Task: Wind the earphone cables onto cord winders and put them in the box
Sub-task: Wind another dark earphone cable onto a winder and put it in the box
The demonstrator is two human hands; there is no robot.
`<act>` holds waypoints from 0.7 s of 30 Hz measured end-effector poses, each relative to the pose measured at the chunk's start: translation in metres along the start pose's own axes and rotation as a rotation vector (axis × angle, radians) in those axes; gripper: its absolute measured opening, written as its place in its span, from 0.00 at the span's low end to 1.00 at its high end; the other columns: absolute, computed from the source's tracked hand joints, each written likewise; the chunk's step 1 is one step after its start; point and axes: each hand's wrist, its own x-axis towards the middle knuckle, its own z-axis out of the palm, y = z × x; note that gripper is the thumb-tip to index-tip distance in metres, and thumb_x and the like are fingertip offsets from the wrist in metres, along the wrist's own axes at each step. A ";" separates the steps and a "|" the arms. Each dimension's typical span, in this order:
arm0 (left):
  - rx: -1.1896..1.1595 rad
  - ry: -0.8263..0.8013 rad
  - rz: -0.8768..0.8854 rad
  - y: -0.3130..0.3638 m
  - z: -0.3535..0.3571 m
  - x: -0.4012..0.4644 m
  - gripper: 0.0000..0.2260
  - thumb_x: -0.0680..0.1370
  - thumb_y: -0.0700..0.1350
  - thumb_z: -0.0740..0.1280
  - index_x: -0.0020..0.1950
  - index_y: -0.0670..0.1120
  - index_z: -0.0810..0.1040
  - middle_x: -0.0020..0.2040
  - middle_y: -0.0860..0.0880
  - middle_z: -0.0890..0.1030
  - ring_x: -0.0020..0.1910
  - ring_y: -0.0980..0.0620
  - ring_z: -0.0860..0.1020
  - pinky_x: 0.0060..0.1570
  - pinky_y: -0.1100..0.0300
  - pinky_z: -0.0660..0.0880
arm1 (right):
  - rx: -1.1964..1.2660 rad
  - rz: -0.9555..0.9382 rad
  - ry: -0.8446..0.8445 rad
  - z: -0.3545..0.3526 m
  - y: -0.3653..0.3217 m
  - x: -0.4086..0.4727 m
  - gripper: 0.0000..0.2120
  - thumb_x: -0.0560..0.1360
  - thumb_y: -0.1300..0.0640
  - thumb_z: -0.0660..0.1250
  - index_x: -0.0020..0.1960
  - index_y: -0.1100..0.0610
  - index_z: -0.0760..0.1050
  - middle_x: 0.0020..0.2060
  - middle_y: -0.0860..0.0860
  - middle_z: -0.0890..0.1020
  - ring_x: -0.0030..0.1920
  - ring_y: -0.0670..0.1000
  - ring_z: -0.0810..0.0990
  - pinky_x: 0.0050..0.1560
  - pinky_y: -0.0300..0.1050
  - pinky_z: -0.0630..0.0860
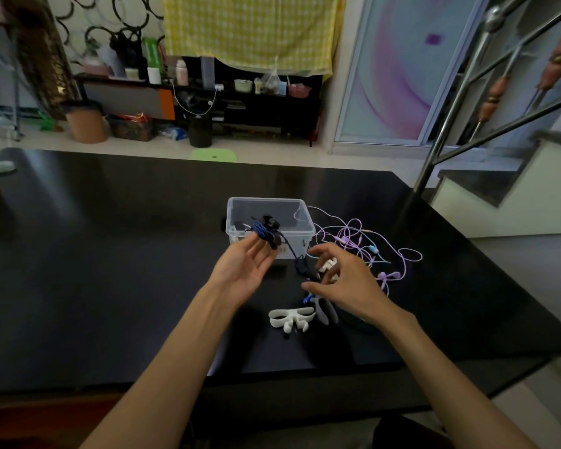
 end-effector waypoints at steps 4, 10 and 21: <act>0.013 -0.054 -0.018 -0.002 0.001 -0.001 0.08 0.80 0.40 0.59 0.53 0.40 0.77 0.42 0.45 0.85 0.39 0.52 0.84 0.46 0.60 0.79 | -0.037 -0.091 0.009 0.012 -0.015 0.018 0.23 0.71 0.60 0.70 0.65 0.47 0.73 0.54 0.41 0.79 0.45 0.45 0.82 0.51 0.46 0.79; -0.111 0.070 0.019 0.004 -0.007 0.003 0.08 0.81 0.39 0.57 0.50 0.38 0.75 0.45 0.45 0.80 0.43 0.51 0.80 0.54 0.58 0.76 | 0.402 0.042 0.057 -0.003 -0.021 0.021 0.09 0.71 0.66 0.72 0.50 0.58 0.83 0.40 0.49 0.85 0.39 0.41 0.83 0.48 0.34 0.79; -0.247 0.111 -0.018 -0.006 -0.002 0.004 0.07 0.81 0.37 0.57 0.52 0.36 0.73 0.46 0.42 0.78 0.43 0.49 0.78 0.63 0.57 0.70 | 1.207 0.398 0.118 -0.004 -0.019 0.006 0.10 0.73 0.68 0.63 0.40 0.54 0.72 0.31 0.48 0.74 0.32 0.46 0.68 0.37 0.38 0.64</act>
